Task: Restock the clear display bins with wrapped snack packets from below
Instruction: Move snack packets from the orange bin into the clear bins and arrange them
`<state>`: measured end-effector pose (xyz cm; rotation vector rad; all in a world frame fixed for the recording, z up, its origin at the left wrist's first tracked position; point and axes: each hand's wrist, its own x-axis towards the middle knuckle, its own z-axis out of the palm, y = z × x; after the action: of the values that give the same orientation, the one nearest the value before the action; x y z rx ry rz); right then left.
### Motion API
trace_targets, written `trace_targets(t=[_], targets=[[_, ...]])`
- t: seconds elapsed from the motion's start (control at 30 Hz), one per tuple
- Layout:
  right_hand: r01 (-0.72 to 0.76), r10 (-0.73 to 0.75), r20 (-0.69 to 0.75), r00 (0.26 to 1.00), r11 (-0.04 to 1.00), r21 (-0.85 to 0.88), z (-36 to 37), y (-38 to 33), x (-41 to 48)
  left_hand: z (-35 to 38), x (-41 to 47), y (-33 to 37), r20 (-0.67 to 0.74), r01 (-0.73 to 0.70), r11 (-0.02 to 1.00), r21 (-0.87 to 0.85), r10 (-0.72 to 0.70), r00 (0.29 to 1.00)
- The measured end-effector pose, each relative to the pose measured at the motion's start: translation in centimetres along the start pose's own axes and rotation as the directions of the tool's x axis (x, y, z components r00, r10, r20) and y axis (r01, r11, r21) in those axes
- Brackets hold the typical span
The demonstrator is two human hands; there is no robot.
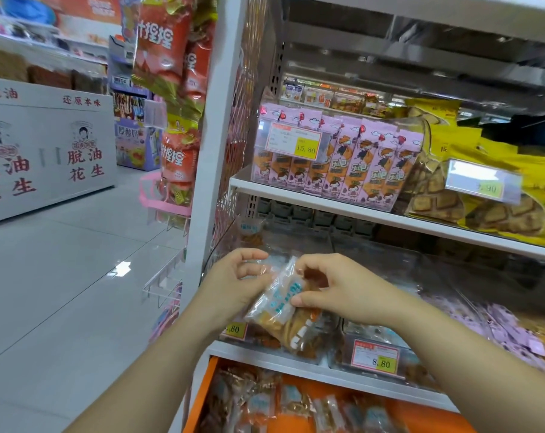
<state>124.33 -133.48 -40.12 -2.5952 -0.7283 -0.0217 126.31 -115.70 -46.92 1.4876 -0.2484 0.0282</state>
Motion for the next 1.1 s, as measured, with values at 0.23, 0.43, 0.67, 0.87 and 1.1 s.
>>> trace_targets(t=[0.23,0.43,0.67,0.87,1.1], targets=[[-0.064,0.212,-0.298,0.931,0.898,0.436,1.3,2.1,0.5,-0.6,-0.2,1.6,0.008,-0.048,0.977,-0.209,0.051,0.999],[0.025,0.299,-0.413,0.860,0.785,0.619,3.4,0.1,1.2,-0.3,-0.6,0.4,0.052,-0.147,0.971,0.189,0.140,0.989],[-0.090,0.288,-0.166,0.943,0.702,0.706,3.4,0.6,0.2,-2.2,-0.3,0.5,0.078,-0.159,0.961,0.225,0.145,0.986],[-0.076,0.286,-0.210,0.935,0.739,0.669,4.1,1.1,1.3,-2.1,-0.2,-0.1,0.093,-0.199,0.946,0.257,0.181,0.979],[-0.106,0.401,-0.384,0.832,0.793,0.600,5.0,4.5,8.0,-5.9,1.1,-2.5,-0.304,-0.104,0.907,0.409,0.243,0.921]])
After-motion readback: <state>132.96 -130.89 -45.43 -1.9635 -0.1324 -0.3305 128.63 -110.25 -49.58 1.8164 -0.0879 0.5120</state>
